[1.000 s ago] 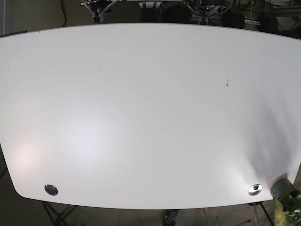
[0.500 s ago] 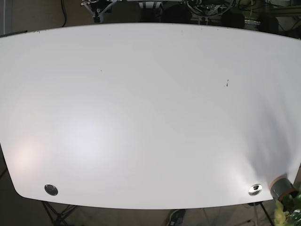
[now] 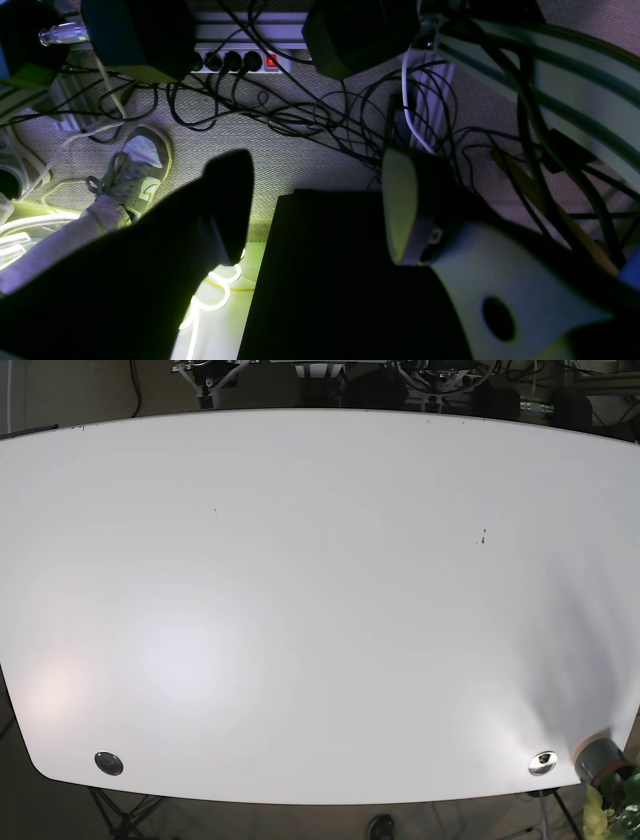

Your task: Fold the T-shirt properly

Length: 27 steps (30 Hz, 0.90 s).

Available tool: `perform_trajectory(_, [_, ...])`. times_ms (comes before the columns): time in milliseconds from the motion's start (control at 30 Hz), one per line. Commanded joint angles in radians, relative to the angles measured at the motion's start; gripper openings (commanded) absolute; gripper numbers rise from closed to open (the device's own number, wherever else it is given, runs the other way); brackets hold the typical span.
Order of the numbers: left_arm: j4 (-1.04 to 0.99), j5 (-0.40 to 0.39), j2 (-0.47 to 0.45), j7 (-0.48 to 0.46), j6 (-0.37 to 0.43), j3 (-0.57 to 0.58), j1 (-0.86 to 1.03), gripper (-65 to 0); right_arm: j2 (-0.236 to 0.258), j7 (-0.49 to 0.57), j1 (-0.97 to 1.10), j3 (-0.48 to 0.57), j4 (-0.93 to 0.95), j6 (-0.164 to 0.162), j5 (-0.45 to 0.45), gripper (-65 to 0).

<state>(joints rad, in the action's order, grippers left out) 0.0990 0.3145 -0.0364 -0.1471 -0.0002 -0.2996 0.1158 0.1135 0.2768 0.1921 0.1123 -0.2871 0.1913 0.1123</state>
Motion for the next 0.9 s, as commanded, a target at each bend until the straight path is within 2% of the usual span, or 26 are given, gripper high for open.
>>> perform_trajectory(0, [0.003, 0.002, -0.001, -0.001, 0.001, 0.0, 0.002, -28.1, 0.005, 0.009, 0.007, 0.0, -0.005, 0.007, 0.002, -54.5])
perform_trajectory(300, [0.003, 0.002, -0.001, -0.001, 0.001, 0.0, 0.003, -28.1, -0.008, 0.009, 0.027, 0.0, -0.01, 0.007, 0.0, -54.9])
perform_trajectory(533, [0.008, 0.002, -0.001, -0.001, 0.001, 0.0, 0.011, -28.1, -0.011, 0.006, 0.114, 0.002, -0.153, 0.007, 0.0, -54.9])
perform_trajectory(867, [0.14, 0.002, 0.0, -0.001, -0.001, 0.0, 0.088, -28.1, -0.013, 0.005, 0.201, 0.002, -0.263, 0.007, 0.0, -54.9])
